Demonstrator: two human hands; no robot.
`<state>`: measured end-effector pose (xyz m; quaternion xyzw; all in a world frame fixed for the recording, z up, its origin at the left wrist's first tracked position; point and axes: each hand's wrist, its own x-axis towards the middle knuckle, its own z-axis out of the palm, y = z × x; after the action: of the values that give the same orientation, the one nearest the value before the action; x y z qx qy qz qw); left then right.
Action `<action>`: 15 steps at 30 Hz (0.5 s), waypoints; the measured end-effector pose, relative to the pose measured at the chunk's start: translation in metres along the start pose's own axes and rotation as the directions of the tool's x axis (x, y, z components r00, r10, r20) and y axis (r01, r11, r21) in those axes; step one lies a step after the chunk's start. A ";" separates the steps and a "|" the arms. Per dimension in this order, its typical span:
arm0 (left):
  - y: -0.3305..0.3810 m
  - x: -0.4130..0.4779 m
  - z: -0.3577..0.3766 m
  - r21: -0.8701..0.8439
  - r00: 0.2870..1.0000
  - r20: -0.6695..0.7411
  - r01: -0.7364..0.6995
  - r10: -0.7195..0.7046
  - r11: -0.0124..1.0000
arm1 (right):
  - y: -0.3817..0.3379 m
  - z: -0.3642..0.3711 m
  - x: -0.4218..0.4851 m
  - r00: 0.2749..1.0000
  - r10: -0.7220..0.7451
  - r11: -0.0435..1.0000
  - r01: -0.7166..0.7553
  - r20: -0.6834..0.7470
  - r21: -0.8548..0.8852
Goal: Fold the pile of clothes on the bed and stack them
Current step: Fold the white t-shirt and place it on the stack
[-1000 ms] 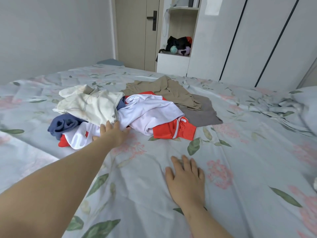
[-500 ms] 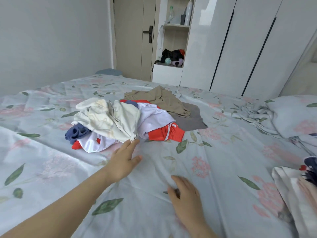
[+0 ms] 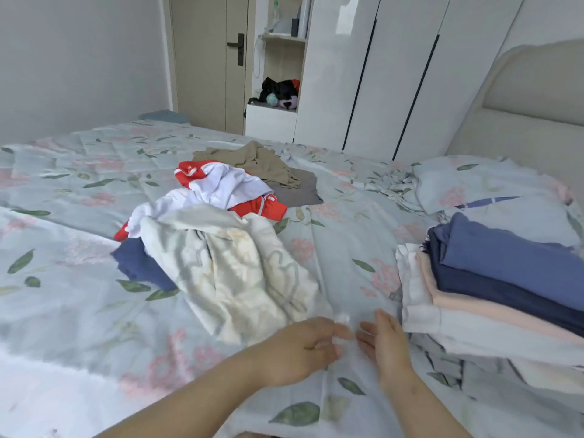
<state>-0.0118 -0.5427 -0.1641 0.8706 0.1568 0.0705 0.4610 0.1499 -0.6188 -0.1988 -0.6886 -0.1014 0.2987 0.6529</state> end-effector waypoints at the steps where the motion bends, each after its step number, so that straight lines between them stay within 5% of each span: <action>1: -0.004 0.001 0.005 -0.040 0.997 -0.056 0.042 -0.044 0.998 | 0.001 -0.005 -0.004 1.000 0.012 1.000 -0.012 0.009 -0.012; 3: -0.017 0.008 0.005 0.029 0.955 -0.284 0.102 -0.090 0.994 | 0.005 -0.010 -0.011 0.999 0.022 0.998 -0.020 0.029 -0.061; 6: -0.040 0.019 -0.008 0.198 0.784 -0.603 0.324 -0.145 0.925 | 0.011 -0.006 -0.014 0.997 0.010 0.981 0.006 0.080 -0.195; 10: -0.078 0.016 -0.022 0.279 0.711 -0.600 0.616 -0.367 0.737 | 0.015 0.002 -0.015 0.994 0.017 0.953 0.017 0.108 -0.302; 15: -0.098 0.010 -0.027 0.008 0.645 -0.713 0.399 -0.275 0.917 | 0.021 0.003 -0.010 0.994 -0.009 0.950 0.043 0.110 -0.310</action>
<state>-0.0304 -0.4667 -0.2293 0.7685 0.4839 0.2935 0.2985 0.1351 -0.6238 -0.2164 -0.7647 -0.1913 0.3066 0.5335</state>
